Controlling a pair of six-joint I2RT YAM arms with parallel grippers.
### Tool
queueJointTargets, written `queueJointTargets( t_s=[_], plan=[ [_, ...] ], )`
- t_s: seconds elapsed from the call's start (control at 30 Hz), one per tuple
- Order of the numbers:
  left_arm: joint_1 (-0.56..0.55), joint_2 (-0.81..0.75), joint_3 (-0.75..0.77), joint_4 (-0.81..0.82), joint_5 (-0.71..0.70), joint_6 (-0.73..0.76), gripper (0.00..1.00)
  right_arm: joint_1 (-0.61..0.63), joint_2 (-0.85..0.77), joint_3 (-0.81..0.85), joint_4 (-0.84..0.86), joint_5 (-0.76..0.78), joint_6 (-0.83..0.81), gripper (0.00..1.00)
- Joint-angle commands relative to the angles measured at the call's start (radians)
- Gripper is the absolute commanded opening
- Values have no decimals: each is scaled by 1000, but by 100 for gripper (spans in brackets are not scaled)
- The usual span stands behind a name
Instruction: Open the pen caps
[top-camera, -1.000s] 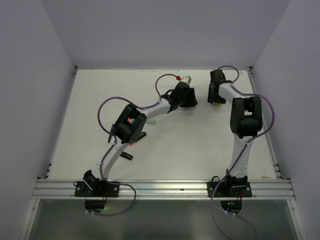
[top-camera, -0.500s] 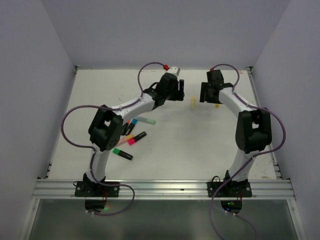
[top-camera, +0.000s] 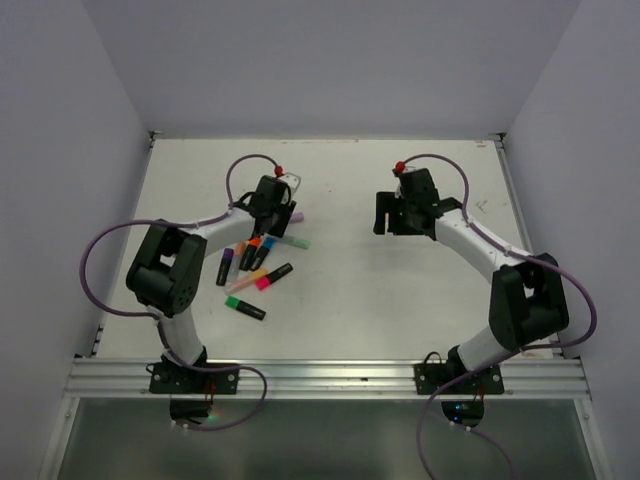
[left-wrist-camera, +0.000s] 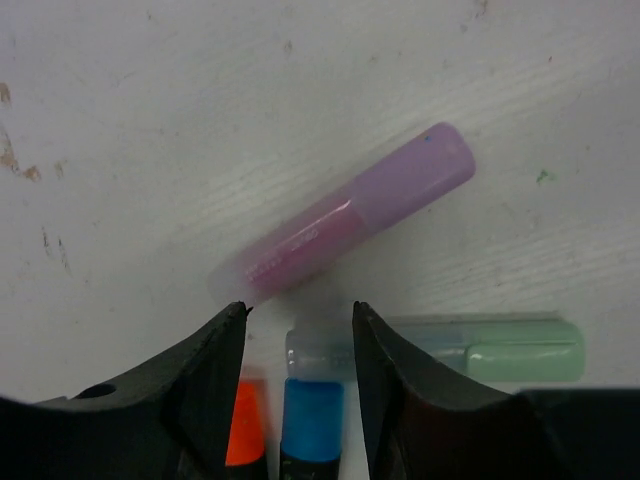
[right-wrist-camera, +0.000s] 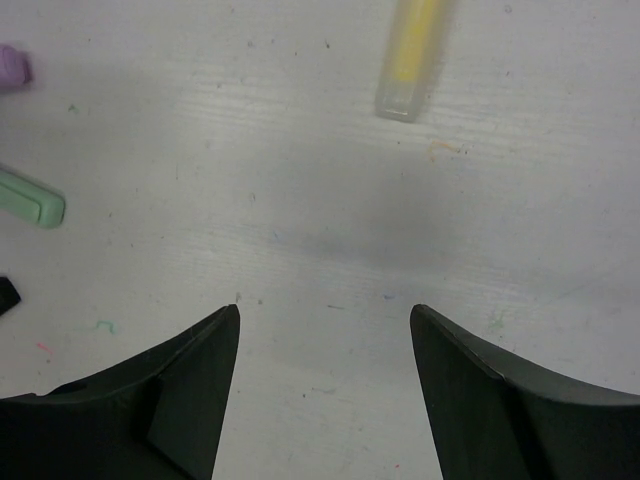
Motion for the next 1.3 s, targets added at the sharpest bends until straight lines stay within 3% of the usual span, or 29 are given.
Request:
queueJointTargets(
  t_s=[0.0,0.27,0.5,0.63,0.87,1.27],
  plan=[
    [23,-161,-78,155,78,119,49,13,-85,-36,46,-49,5,73],
    [20,-348,-317,392,104,118,49,21,-130,-102,86,-80,6,73],
    [28,-224,-200,311,96,236,48,33,-134,-111,106,-106,23,73],
    [66,-157,-164,307,249,256,47,37,-147,-111,102,-95,12,73],
    [97,-89,-120,319,346,277,47,37,-150,-114,97,-91,3,72],
    [97,-52,-149,279,291,340,47,37,-136,-122,126,-103,11,72]
  ],
)
